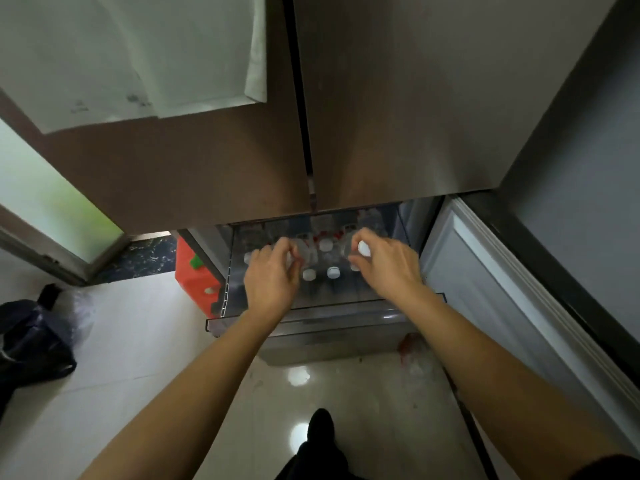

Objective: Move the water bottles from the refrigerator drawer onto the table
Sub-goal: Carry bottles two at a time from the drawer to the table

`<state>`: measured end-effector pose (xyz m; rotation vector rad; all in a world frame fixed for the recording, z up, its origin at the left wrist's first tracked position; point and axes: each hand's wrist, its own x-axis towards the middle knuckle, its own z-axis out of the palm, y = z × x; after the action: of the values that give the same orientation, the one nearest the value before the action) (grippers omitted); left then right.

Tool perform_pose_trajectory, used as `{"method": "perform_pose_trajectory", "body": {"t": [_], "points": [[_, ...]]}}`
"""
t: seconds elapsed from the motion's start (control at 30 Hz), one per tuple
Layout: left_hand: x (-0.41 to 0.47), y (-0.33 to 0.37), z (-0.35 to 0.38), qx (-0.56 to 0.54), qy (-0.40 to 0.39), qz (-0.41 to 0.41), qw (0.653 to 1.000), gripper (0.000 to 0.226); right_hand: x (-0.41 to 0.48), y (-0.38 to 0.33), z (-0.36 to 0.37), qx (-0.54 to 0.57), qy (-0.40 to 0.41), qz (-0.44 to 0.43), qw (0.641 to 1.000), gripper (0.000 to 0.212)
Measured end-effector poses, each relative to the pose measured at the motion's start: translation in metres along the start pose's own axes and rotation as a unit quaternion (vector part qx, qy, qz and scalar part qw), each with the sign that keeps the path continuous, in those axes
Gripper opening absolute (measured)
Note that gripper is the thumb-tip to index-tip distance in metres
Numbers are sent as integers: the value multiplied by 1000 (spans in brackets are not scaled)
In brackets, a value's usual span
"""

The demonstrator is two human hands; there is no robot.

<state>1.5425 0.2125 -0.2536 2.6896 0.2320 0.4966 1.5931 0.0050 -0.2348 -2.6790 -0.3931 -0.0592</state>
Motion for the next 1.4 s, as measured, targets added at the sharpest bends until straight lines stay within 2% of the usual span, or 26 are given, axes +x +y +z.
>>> {"method": "perform_pose_trajectory", "body": {"t": [0.13,0.33,0.4,0.53,0.63,0.73,0.83,0.9,0.97,1.1,1.3,1.4], "points": [[-5,2,-17,13,-87,44,995,21,-3,-13,-14,23,-108,46,993,18],[-7,-12,1,34,-169,51,984,27,-11,-13,8,38,-159,59,985,17],[-3,-17,9,32,-164,53,985,30,-10,-11,16,51,-152,70,985,25],[9,-27,20,19,-140,35,989,53,1,-6,25,72,-153,109,979,60],[14,-36,27,-17,-140,7,990,61,9,-1,33,89,-182,126,971,72],[14,-37,33,-98,-147,-21,984,62,14,4,45,116,-216,129,961,70],[15,-34,38,-197,-170,-41,965,87,16,8,60,107,-229,135,958,71],[16,-32,42,-214,-183,-51,958,98,18,8,66,112,-212,147,960,75],[18,-31,46,-225,-185,-83,953,94,20,8,69,128,-198,155,959,77],[21,-30,48,-250,-173,-105,947,54,26,7,66,164,-175,148,959,75],[11,-24,14,-277,-98,-106,950,46,16,5,43,176,-164,54,969,66],[-8,-15,-20,-273,-10,-105,956,52,5,0,27,199,-137,6,970,73]]}}
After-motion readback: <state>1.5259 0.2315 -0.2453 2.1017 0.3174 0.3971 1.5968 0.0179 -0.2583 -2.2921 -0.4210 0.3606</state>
